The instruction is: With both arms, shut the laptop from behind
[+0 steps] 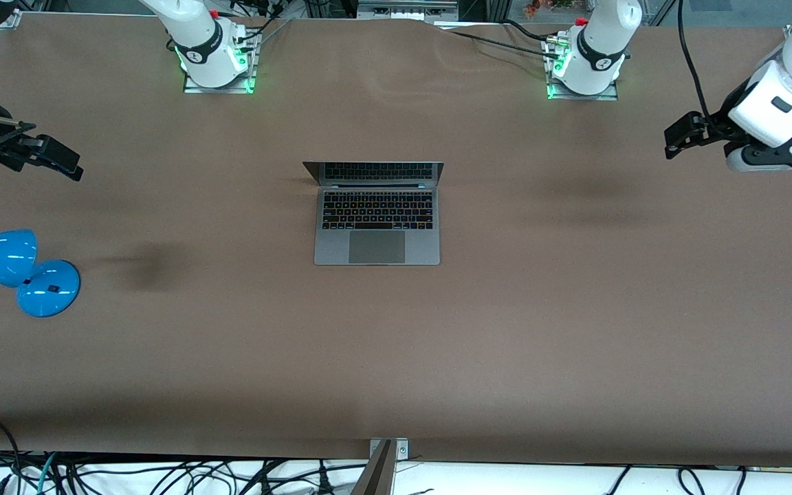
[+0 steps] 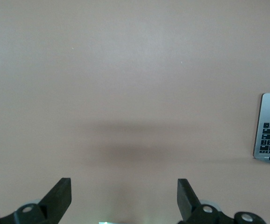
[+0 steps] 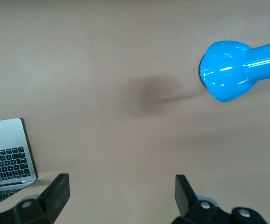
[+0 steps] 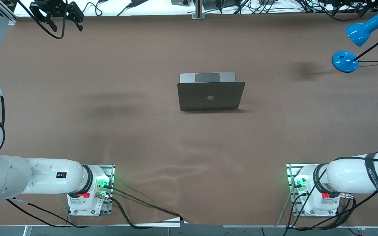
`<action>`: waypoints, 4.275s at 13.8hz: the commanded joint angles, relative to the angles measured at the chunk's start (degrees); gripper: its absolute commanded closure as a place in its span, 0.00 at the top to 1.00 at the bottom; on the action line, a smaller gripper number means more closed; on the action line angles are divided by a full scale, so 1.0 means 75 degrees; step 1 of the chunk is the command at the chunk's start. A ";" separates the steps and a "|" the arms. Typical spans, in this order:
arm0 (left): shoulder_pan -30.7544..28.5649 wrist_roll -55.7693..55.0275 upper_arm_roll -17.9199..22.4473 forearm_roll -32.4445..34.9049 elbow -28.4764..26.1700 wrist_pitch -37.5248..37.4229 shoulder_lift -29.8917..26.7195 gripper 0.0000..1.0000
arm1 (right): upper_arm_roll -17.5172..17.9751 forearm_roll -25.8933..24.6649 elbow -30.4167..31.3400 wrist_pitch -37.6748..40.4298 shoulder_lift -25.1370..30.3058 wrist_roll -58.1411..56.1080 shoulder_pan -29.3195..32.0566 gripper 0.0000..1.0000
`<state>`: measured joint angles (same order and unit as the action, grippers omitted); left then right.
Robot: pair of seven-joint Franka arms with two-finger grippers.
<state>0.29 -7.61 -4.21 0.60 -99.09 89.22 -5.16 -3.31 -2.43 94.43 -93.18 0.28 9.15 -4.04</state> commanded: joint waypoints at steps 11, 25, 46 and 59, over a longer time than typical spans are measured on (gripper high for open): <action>-0.0003 0.0112 0.0116 -0.0232 0.0848 -0.0295 0.0290 1.00 | -0.0027 0.0125 0.0042 -0.0009 0.0069 -0.0048 -0.0012 1.00; 0.0149 0.0053 -0.0948 -0.0232 0.1117 -0.0260 0.1027 1.00 | 0.0020 0.0137 0.0053 0.0061 0.0080 -0.0036 -0.0023 1.00; 0.1975 -0.5103 -0.2263 -0.2247 0.1926 -0.0213 0.3886 1.00 | 0.1942 0.1684 0.1167 0.0205 -0.1840 0.3292 -0.3151 0.00; 0.2446 -0.5607 -0.2556 -0.2693 0.1410 0.0994 0.4801 0.00 | 0.1883 0.0654 0.0547 -0.0841 -0.3024 0.3210 -0.3047 0.00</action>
<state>18.81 -49.32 -23.36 -18.85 -88.46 95.92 30.45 10.57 4.85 101.37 -99.80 -19.95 33.54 -27.09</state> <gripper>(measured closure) 0.991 0.991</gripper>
